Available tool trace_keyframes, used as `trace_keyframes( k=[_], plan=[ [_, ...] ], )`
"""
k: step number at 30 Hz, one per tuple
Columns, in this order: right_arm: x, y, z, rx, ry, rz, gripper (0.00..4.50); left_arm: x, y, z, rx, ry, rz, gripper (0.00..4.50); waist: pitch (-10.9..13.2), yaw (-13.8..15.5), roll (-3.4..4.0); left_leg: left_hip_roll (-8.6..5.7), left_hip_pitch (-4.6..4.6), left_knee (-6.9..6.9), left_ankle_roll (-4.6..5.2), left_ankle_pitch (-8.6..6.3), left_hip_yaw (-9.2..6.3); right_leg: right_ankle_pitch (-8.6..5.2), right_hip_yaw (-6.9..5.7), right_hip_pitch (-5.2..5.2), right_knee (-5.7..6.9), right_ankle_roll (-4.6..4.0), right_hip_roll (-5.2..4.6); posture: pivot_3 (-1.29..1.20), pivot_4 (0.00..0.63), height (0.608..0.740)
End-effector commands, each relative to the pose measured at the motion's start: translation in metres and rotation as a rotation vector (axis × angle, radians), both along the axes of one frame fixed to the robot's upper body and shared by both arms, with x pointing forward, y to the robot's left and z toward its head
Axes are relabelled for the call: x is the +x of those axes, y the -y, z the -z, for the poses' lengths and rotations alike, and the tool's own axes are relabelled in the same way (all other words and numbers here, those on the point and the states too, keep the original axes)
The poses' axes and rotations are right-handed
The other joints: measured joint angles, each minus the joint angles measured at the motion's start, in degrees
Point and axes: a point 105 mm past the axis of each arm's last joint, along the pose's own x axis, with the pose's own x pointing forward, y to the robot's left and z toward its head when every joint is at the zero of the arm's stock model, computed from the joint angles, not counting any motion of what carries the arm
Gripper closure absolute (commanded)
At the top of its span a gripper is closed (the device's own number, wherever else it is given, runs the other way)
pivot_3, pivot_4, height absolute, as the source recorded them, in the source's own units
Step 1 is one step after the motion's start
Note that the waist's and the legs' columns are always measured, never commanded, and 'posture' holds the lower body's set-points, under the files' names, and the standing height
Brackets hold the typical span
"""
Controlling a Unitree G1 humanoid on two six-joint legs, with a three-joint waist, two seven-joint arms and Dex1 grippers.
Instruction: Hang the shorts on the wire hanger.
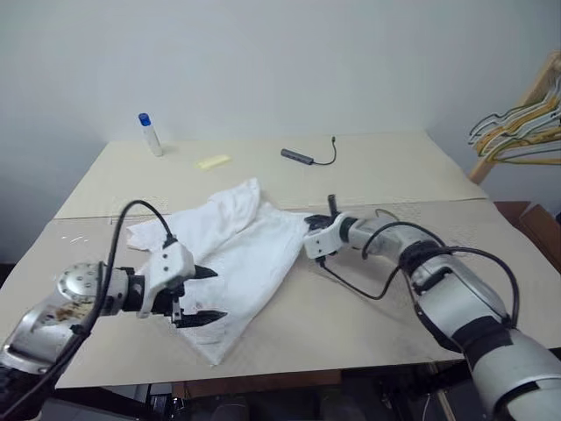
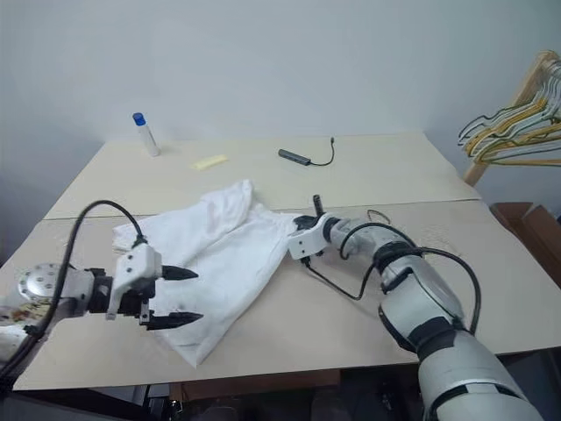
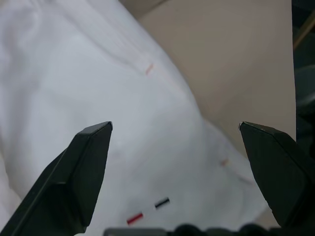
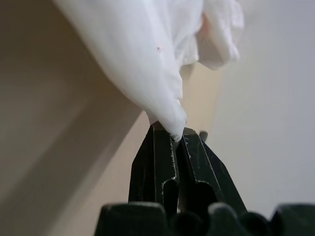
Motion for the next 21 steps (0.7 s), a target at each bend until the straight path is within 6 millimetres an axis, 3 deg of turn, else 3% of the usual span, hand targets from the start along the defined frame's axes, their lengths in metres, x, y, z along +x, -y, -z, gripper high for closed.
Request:
trace_keyframes(
  k=[1,5,12,20,21],
  plan=[
    [0.0,0.019,-0.012,0.066,0.004,0.066,4.47,-0.003,0.008,0.001,0.048,0.015,0.077,0.0,0.0,-0.16,0.0,0.01,-0.01,0.0,0.01,0.0,0.02,0.0,0.0,0.0,-0.01,0.0,0.0,-0.02,0.0,0.74],
    [-0.009,0.03,-0.014,0.093,-0.012,0.121,4.47,-0.01,0.015,0.013,0.094,-0.055,0.144,0.0,0.0,-1.15,0.0,0.08,-0.01,0.0,0.03,-0.02,0.13,0.0,0.09,-0.03,0.0,0.0,0.04,-0.07,0.0,0.74],
    [-0.022,0.026,-0.015,0.116,-0.029,0.157,4.47,-0.007,0.048,0.03,0.1,-0.156,0.135,0.0,-0.02,-3.55,-0.02,0.2,-0.01,0.03,0.05,-0.02,0.14,0.01,0.16,0.02,0.04,-0.01,0.15,-0.11,0.0,0.74],
    [-0.027,0.027,-0.017,0.116,-0.032,0.176,4.47,0.0,0.049,0.043,0.208,-0.222,0.121,0.0,-0.01,-4.82,-0.02,0.2,-0.04,0.06,0.11,-0.06,0.13,0.01,0.19,0.0,0.0,0.0,0.18,-0.12,0.0,0.74],
    [-0.027,0.027,-0.018,0.116,-0.032,0.176,4.49,-0.001,0.048,0.046,0.234,-0.216,0.121,0.19,-0.01,-4.99,-0.02,0.21,-0.03,0.05,0.11,-0.06,0.13,0.01,0.18,0.0,0.0,0.0,0.18,-0.12,0.0,0.74]
  ],
)
